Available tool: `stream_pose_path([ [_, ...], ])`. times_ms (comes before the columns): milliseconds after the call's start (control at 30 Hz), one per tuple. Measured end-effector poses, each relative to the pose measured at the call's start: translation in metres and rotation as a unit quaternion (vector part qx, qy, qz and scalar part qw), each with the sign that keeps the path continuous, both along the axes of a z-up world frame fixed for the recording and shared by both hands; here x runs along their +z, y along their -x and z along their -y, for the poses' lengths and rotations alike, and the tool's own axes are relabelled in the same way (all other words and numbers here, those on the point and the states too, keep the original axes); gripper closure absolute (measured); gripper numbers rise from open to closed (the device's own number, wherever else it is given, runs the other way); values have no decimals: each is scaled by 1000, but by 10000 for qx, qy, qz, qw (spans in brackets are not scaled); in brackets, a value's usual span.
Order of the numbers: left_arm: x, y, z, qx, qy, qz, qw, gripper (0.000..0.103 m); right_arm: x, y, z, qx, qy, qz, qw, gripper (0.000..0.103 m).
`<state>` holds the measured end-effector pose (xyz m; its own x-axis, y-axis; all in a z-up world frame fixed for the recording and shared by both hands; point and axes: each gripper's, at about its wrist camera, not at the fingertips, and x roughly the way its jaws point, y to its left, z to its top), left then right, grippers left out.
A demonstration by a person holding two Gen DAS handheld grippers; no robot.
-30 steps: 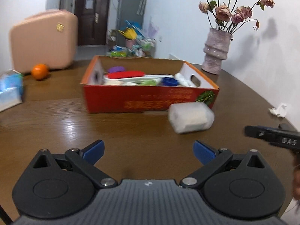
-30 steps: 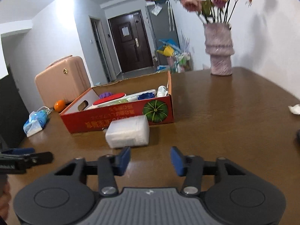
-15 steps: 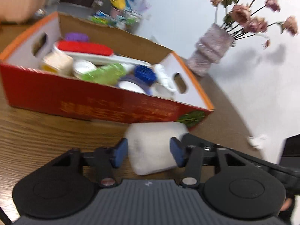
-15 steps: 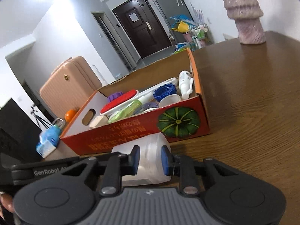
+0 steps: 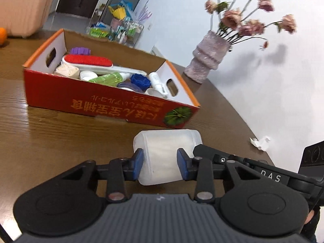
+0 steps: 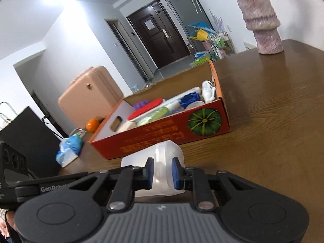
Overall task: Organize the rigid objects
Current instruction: 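Carry the container with both tools and lower it into the box, then open both tools and withdraw them from the box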
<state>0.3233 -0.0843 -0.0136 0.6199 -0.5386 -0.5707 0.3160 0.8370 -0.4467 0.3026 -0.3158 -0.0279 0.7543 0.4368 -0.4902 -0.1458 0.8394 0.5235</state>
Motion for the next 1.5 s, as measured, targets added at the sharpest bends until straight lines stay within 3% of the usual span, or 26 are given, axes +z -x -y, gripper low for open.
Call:
stream_pose_path([
  [267,38,57,-17,149,13,530,9985,67,34,64,-20,54,94,482,9988,85],
  [500,56,60,-22,239,20,894,9957,67,54,70,-27,-20,81,764,9970,85],
  [667,62,25,-25,352,-30,1037,9940,67,62,36,-36,1,148,820,9965,85],
  [867,75,-38,-24,422,-296,1256,9907,67,73,-32,-45,-25,232,915,9955,85],
  [967,70,-73,-26,454,-373,1180,9913,67,71,-69,-52,-9,355,894,9954,85],
  [1200,27,-124,-33,579,-650,1150,9896,69,35,-137,-72,103,588,668,9960,85],
  [1300,7,-133,-39,565,-614,1112,9903,67,12,-149,-82,173,826,633,9944,85],
  [1367,-4,-136,-38,484,-790,1034,9903,65,0,-156,-86,277,967,449,9939,85],
  [1500,-7,-133,-41,227,-756,961,9922,57,-10,-162,-85,440,992,121,9940,84],
])
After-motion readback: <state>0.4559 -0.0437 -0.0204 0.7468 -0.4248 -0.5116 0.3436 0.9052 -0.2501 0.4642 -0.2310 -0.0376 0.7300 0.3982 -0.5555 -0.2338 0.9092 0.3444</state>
